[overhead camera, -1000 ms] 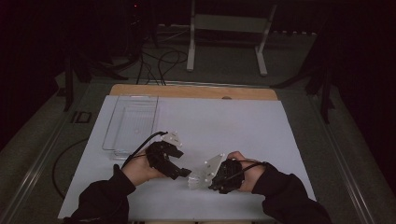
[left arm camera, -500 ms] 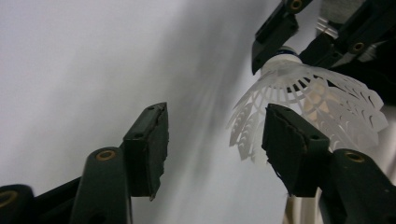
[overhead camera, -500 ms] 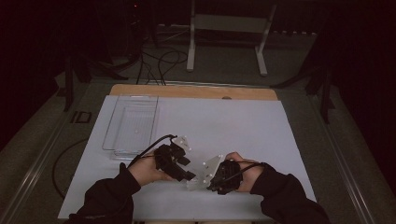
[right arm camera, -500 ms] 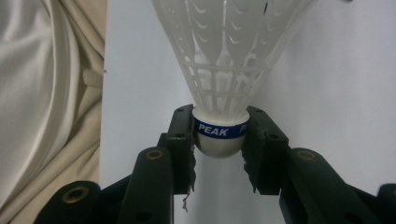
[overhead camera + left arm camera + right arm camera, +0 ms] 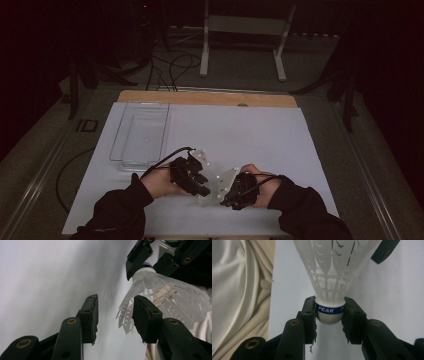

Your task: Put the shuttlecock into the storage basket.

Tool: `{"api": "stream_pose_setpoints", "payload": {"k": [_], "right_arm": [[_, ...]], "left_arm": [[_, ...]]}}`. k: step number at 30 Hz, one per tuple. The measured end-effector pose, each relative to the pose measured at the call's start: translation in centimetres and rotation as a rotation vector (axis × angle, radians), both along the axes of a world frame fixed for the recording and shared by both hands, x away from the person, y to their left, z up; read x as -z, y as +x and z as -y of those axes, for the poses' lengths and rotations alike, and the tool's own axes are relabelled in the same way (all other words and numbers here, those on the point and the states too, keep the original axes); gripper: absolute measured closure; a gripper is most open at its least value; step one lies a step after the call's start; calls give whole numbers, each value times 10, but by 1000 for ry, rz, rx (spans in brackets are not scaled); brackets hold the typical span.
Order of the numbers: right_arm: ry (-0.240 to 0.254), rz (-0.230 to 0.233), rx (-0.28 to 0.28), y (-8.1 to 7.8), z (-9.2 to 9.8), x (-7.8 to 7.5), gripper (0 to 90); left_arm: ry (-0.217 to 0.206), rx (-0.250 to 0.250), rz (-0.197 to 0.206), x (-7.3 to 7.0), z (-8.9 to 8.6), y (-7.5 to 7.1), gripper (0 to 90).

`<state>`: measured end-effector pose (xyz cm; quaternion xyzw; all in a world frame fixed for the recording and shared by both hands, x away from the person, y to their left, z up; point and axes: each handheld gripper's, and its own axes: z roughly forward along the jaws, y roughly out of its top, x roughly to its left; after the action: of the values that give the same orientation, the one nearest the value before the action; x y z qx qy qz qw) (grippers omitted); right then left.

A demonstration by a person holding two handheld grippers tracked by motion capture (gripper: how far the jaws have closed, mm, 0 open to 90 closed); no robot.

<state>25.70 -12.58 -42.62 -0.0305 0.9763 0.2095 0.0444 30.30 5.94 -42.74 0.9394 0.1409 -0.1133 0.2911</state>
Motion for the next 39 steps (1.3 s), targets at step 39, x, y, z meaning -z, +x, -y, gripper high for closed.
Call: {"api": "stream_pose_setpoints", "payload": {"k": [39], "right_arm": [[-4, -16, 21, -1, -7, 6, 616]], "left_arm": [[5, 94, -81, 1, 2, 6, 900]]}}
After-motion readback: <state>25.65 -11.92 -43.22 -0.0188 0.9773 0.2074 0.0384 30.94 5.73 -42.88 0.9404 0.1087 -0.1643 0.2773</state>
